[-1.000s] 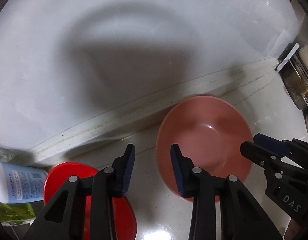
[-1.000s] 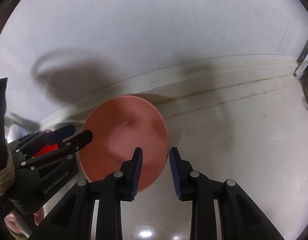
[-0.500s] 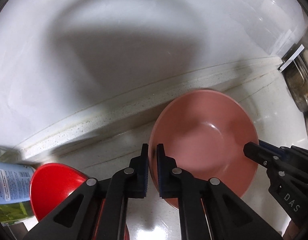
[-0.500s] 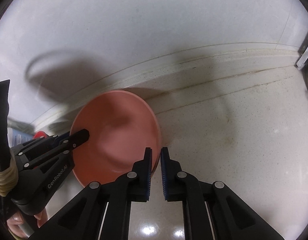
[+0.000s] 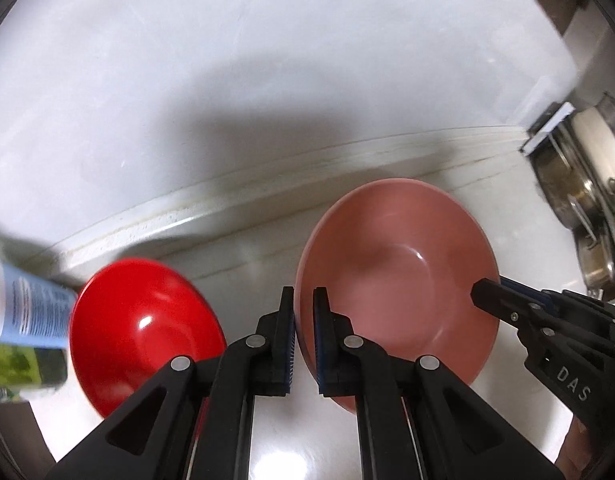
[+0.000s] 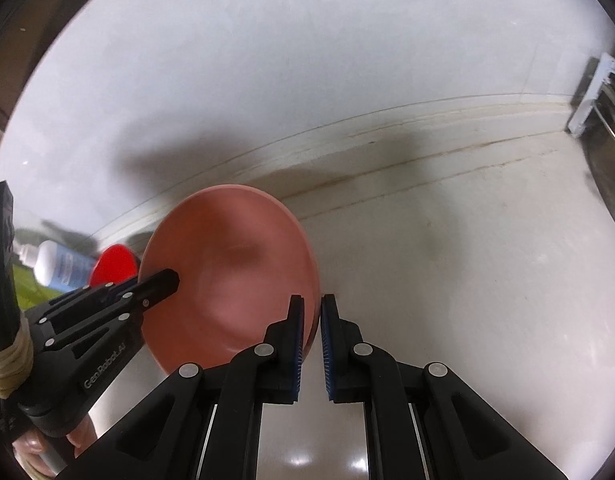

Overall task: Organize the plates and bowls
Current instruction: 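Lift the pink bowl with both grippers and carry it toward the plate stack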

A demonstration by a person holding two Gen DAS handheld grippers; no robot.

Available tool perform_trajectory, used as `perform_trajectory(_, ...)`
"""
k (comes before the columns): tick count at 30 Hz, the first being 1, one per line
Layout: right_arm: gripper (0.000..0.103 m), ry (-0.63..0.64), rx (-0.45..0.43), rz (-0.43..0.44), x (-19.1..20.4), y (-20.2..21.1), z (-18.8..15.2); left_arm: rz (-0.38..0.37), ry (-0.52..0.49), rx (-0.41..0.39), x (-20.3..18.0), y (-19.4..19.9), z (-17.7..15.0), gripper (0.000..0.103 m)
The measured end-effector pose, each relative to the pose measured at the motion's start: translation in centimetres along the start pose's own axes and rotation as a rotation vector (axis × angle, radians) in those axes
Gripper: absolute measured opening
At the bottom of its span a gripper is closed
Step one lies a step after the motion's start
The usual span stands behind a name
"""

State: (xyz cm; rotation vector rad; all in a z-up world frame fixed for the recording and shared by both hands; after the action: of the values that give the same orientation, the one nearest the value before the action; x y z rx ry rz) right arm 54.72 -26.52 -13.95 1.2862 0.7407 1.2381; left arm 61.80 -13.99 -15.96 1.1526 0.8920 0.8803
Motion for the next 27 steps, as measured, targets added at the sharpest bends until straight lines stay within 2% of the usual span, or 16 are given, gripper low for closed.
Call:
perform_trajectory(13,0.01,0.021,-0.081,-0.018,0.0,4.8,-6.6,-0.06,-0.021,-0.049,-2.1,4.9,-7.1,0.009)
perform_trajectory(27,0.01,0.02,-0.126,-0.039,-2.0,8.5,-13.9,-0.112,-0.052,-0.086,-7.3,7.7,-13.1,0.009)
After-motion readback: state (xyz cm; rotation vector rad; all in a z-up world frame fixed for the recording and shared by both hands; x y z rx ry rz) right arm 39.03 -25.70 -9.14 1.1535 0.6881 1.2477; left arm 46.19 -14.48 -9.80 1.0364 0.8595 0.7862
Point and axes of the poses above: each gripper's, at about its wrist camera, not at the fingertips, and y roughly against the way its jaws point, x to its left, z to its top, the point moved 8 cm from there along -y, roughly the way its jaws point, and after that the axes turned 13 degrees about x, right-handed, at the moved point
